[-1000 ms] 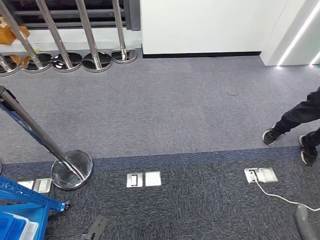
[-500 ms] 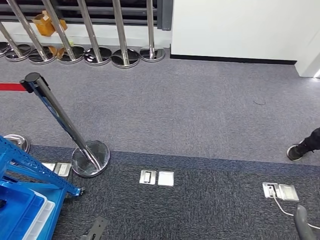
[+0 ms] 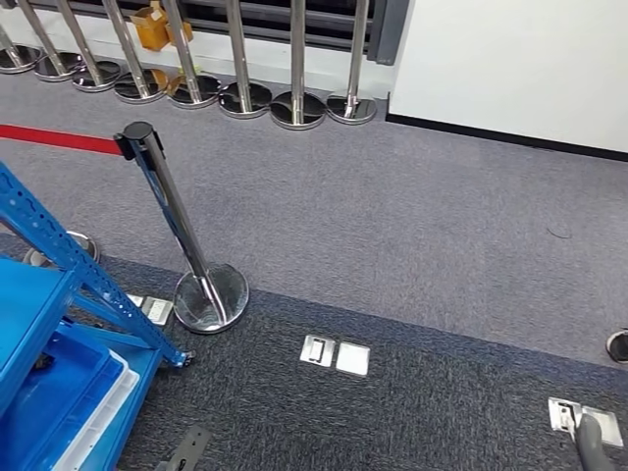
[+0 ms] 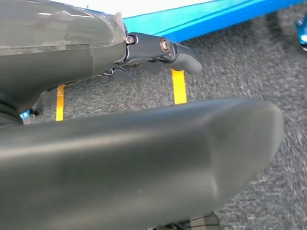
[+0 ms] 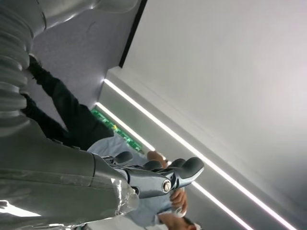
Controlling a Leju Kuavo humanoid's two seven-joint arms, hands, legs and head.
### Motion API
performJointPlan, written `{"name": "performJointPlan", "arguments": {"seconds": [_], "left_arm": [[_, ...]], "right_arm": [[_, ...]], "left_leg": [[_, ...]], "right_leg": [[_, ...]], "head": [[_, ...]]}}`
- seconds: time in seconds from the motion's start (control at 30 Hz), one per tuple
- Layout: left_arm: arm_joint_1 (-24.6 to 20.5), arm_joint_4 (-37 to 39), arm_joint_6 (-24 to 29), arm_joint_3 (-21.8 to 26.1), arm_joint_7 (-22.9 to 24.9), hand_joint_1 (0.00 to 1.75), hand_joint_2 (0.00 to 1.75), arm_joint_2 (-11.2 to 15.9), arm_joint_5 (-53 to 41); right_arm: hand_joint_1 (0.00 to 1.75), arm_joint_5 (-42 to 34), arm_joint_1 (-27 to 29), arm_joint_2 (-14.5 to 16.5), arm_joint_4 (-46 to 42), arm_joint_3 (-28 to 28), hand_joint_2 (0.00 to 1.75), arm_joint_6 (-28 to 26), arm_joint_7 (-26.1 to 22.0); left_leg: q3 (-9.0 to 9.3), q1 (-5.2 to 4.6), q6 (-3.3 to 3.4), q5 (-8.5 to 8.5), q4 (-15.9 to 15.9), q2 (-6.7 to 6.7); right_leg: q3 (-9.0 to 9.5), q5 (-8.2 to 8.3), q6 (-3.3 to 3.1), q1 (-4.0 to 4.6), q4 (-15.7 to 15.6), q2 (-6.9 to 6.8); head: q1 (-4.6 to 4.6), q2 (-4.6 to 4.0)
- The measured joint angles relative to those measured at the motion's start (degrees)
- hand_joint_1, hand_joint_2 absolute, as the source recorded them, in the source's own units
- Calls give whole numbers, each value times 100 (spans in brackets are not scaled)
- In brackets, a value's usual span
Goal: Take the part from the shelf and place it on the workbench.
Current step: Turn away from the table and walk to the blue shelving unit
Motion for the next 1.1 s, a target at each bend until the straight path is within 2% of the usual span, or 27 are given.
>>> {"name": "performJointPlan", "arguments": {"seconds": [0.03,0.07,0.1,0.13,0.2,0.23,0.3,0.37,0.4,0.43,0.47,0.53,0.57,0.6,0.63,0.7,0.77,0.83,0.87,0.9,0.93,0.97,1.0,1.03,1.07,1.1], "left_arm": [[-4,0,-2,-3,-1,0,0,-2,-10],[-10,0,-4,-5,-1,0,0,-4,-24],[-14,0,-5,-7,-1,0,0,-6,-36],[-12,0,-7,-9,-1,0,0,-8,-46],[8,0,-8,-11,-2,0,0,-7,-52],[15,0,-6,-11,-2,0,0,-6,-51],[4,0,1,-13,-1,0,0,-5,-54],[-10,0,6,-16,0,0,0,-5,-56],[-6,0,7,-16,1,0,0,-5,-56],[2,0,7,-17,1,0,0,-5,-56],[9,0,7,-17,2,0,0,-5,-56],[7,0,8,-18,2,0,0,-7,-56],[-3,0,8,-18,2,0,0,-8,-56],[-10,0,9,-19,2,0,0,-10,-56],[-11,0,9,-19,1,0,0,-11,-56],[7,0,13,-19,0,0,0,-11,-57],[8,0,22,-19,0,0,0,-11,-63],[-12,0,31,-20,0,0,0,-11,-72],[-16,0,34,-20,1,0,0,-11,-75],[-14,0,38,-20,5,0,0,-11,-75],[-10,0,40,-20,11,0,0,-11,-75],[-8,0,43,-20,19,0,0,-12,-75],[-8,0,44,-20,28,0,0,-15,-75],[-11,0,44,-20,34,0,0,-22,-76],[-17,0,46,-20,40,0,0,-31,-76],[-21,0,48,-20,45,0,0,-39,-76]], "right_arm": [[0,5,6,-1,-15,1,175,-5,-2],[0,8,20,-1,-35,2,175,-10,-4],[0,10,34,-2,-53,3,175,-15,-6],[0,10,46,-4,-67,4,175,-20,-8],[0,10,58,-8,-91,10,175,-23,-10],[0,10,62,-9,-102,15,175,-23,-13],[0,0,88,-10,-122,21,175,-22,-17],[0,-12,115,-11,-131,20,175,-21,-19],[0,-14,120,-11,-132,19,175,-20,-19],[0,-15,122,-11,-132,19,175,-20,-19],[0,-16,123,-11,-132,19,175,-19,-19],[0,-18,129,-11,-133,19,175,-19,-19],[0,-18,135,-11,-137,19,175,-19,-19],[0,-18,140,-11,-141,20,175,-19,-19],[0,-18,142,-11,-147,21,175,-19,-20],[0,-24,140,-11,-159,23,175,-19,-22],[0,-34,149,-11,-171,23,175,-19,-29],[0,-48,167,-11,-178,21,175,-17,-42],[0,-56,173,-11,-178,20,175,-14,-50],[0,-66,176,-11,-178,19,175,-10,-58],[0,-72,178,-11,-178,19,175,-7,-64],[0,-77,178,-11,-178,18,175,-3,-68],[0,-80,179,-11,-179,18,175,-2,-69],[0,-82,179,-11,-179,17,175,-1,-70],[0,-87,184,-11,-180,14,175,4,-72],[0,-93,188,-11,-182,6,175,14,-76]], "left_leg": [[5,-8,-3,0,3,-61],[-4,-4,-11,4,8,-122],[-25,5,-27,12,11,-171],[-50,17,-51,26,10,-222],[-83,28,-103,32,17,-281],[-113,20,-126,-27,86,-225],[-322,19,-182,-332,566,20],[-659,59,-252,-670,1298,193],[-759,88,-280,-728,1521,228],[-759,116,-304,-678,1536,256],[-644,145,-324,-529,1323,294],[-231,158,-354,-181,543,483],[-74,147,-335,-85,236,581],[7,126,-303,-55,64,650],[16,97,-257,-81,22,665],[3,78,-160,-74,9,577],[7,80,-81,-59,-8,484],[8,77,-28,-53,-11,386],[9,66,-14,-53,-10,333],[13,51,-7,-53,-9,275],[20,37,-4,-54,-8,211],[30,27,-2,-54,-7,143],[44,21,-1,-55,-7,70],[50,21,-2,-55,-6,4],[46,20,-6,-54,0,-62],[29,26,-18,-48,6,-120]], "right_leg": [[152,190,-41,13,-376,134],[269,305,-68,23,-670,248],[325,342,-82,31,-826,331],[337,329,-86,35,-869,354],[358,352,-105,27,-938,246],[374,370,-124,12,-972,186],[403,393,-155,-13,-1023,24],[406,387,-160,-14,-1026,-138],[408,381,-153,-16,-1025,-214],[414,371,-140,-20,-1024,-281],[429,358,-120,-26,-1023,-343],[475,315,-59,-28,-1015,-454],[492,292,-22,-20,-1004,-498],[504,272,11,-9,-995,-540],[511,261,42,-3,-992,-581],[538,227,104,-30,-988,-623],[464,29,152,-62,-755,-439],[151,-352,153,-64,-61,-201],[-54,-514,143,-58,352,-155],[-218,-582,127,-51,649,-133],[-293,-531,102,-43,744,-121],[-262,-366,71,-32,604,-100],[-135,-119,31,-15,258,-46],[27,106,-10,2,-151,76],[165,269,-39,10,-508,197],[254,353,-56,20,-747,292]], "head": [[-4,0],[-4,0],[-7,1],[-10,1],[-13,1],[-19,0],[-33,0],[-44,0],[-44,0],[-44,0],[-45,0],[-45,0],[-42,0],[-36,0],[-32,0],[-28,0],[-27,0],[-22,0],[-21,0],[-22,0],[-23,0],[-24,0],[-25,0],[-25,0],[-26,0],[-26,0]]}}
